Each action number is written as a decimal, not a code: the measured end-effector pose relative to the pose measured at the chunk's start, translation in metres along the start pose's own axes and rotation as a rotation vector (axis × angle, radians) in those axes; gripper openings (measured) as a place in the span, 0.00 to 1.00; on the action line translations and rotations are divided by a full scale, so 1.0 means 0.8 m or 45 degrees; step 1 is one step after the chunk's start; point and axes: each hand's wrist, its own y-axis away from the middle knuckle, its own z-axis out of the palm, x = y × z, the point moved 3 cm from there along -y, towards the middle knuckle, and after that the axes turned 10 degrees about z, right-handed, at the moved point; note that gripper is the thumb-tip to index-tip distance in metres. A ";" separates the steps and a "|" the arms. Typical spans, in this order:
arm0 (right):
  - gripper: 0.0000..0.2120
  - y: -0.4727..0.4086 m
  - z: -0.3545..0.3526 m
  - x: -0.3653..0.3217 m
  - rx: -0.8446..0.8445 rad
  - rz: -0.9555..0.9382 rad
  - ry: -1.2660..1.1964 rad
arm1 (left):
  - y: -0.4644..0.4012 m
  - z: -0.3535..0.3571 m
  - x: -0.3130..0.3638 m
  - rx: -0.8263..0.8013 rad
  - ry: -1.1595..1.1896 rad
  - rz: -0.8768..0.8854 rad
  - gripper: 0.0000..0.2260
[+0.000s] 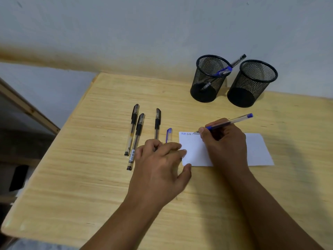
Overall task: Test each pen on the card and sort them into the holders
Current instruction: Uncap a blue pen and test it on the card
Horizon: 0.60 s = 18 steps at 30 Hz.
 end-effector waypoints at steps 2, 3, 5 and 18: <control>0.07 0.000 0.001 -0.001 0.002 0.003 -0.003 | 0.000 0.000 0.000 -0.001 0.000 -0.007 0.13; 0.06 0.000 0.001 -0.001 -0.001 -0.002 0.003 | 0.000 0.000 0.000 -0.002 0.000 -0.010 0.13; 0.06 0.001 -0.001 0.000 -0.007 -0.003 0.013 | 0.000 0.000 0.001 -0.003 -0.003 -0.009 0.13; 0.08 0.000 0.000 0.000 0.009 0.019 0.026 | 0.000 -0.001 0.002 -0.017 -0.001 -0.030 0.14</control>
